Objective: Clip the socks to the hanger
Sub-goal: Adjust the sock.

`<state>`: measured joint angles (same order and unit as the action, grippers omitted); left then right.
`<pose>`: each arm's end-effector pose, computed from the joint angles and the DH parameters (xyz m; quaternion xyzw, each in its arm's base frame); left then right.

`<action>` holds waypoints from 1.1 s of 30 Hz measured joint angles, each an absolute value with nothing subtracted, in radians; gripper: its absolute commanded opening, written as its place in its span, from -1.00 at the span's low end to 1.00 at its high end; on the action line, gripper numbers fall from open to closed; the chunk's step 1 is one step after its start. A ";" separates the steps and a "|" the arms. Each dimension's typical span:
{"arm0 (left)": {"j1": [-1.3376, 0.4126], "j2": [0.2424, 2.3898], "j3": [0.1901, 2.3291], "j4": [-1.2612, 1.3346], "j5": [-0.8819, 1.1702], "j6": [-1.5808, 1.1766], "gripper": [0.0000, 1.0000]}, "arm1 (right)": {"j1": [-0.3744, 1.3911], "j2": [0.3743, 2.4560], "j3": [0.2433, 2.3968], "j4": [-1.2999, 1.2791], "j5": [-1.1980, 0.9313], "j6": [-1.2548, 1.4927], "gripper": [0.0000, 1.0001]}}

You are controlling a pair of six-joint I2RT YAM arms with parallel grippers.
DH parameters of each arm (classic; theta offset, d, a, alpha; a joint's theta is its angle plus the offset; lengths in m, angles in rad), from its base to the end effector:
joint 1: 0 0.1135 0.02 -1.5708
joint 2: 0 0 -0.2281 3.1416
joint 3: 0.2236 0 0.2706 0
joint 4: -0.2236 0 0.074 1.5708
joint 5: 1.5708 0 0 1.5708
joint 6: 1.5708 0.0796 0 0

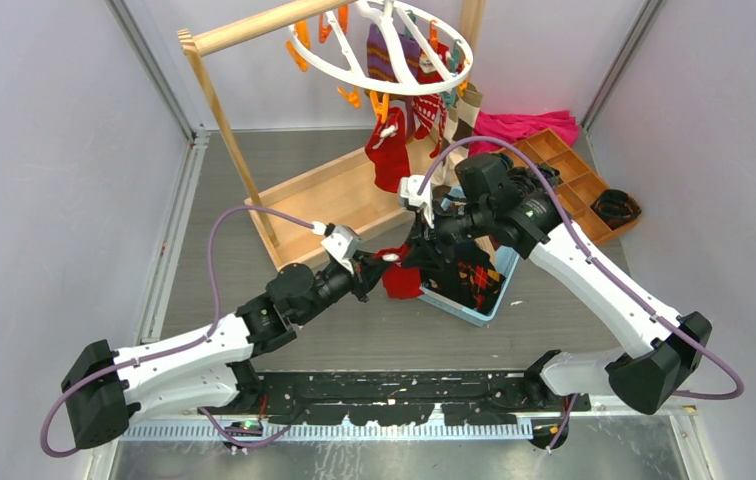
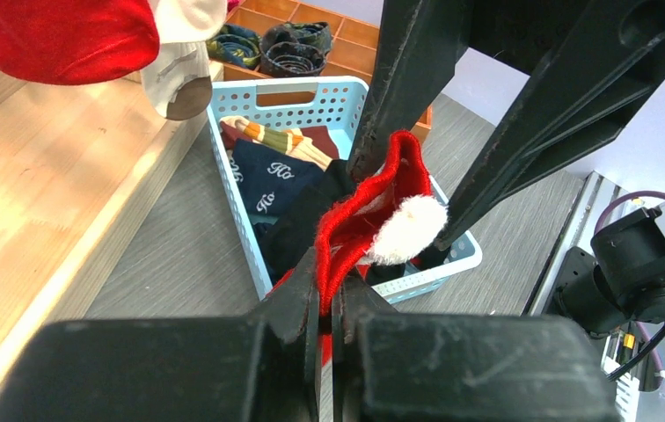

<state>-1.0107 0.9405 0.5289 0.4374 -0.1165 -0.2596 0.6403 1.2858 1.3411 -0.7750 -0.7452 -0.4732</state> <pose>0.1696 -0.2530 0.2511 0.2168 0.6635 -0.3915 0.5996 0.2209 0.2319 0.3196 -0.5759 0.6408 0.3625 0.3555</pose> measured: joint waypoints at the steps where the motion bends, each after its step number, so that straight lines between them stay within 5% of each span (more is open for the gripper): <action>1: -1.011 0.942 0.529 0.437 -0.118 -0.263 -1.00 | 0.641 1.288 1.340 -0.770 -0.742 -0.468 -0.06; 6: -1.013 0.942 0.529 0.441 -0.128 -0.282 -0.99 | 0.653 1.298 1.329 -0.746 -0.726 -0.452 -0.10; 21: -1.013 0.923 0.556 0.400 -0.123 -0.253 -0.99 | 0.671 1.305 1.312 -0.746 -0.713 -0.499 -0.98; 26: -1.013 0.905 0.570 0.364 -0.103 -0.226 -0.99 | 0.672 1.305 1.314 -0.759 -0.735 -0.512 -0.46; 33: -1.013 0.877 0.578 0.338 -0.092 -0.203 -0.99 | 0.672 1.305 1.315 -0.773 -0.746 -0.517 -0.23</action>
